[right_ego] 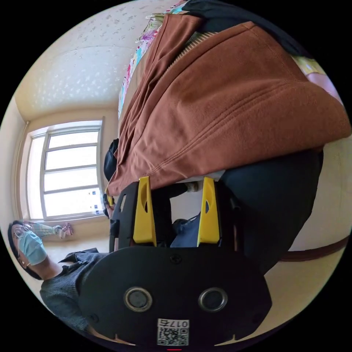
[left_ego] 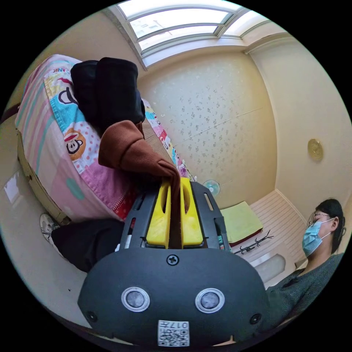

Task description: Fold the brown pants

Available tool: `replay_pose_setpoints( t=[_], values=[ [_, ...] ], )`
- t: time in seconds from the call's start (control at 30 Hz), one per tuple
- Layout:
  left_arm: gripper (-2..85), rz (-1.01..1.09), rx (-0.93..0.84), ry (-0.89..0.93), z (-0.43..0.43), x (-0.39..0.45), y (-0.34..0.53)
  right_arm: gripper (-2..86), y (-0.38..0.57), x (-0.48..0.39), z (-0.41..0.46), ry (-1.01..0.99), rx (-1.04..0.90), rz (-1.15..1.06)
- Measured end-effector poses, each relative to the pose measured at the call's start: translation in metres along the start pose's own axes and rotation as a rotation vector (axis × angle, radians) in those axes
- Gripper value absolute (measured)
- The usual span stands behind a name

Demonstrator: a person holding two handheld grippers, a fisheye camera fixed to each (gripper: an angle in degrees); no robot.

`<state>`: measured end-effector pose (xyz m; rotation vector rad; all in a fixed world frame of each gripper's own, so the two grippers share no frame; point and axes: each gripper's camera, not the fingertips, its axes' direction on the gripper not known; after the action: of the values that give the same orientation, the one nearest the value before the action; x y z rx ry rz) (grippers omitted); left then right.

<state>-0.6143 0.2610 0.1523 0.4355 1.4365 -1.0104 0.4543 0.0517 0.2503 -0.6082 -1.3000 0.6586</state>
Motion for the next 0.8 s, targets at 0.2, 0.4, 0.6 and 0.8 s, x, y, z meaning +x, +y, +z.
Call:
replay_pose_setpoints(
  t=[0.2, 0.4, 0.6, 0.8],
  values=[
    [4.1, 0.012, 0.013, 0.006, 0.010, 0.004, 0.004, 5.9, 0.021, 0.014, 0.008, 0.018, 0.255, -0.064],
    [4.0, 0.107, 0.007, -0.050, 0.024, 0.020, 0.001, 1.0, 0.041, -0.003, -0.018, 0.217, 0.571, -0.183],
    [4.0, 0.229, -0.024, -0.058, 0.074, 0.050, -0.031, 1.7, -0.006, -0.032, -0.013, 0.146, 0.421, -0.359],
    [4.2, 0.311, -0.020, -0.149, 0.101, 0.059, -0.019, 11.6, 0.030, -0.047, 0.122, 0.324, -0.039, -0.545]
  ],
)
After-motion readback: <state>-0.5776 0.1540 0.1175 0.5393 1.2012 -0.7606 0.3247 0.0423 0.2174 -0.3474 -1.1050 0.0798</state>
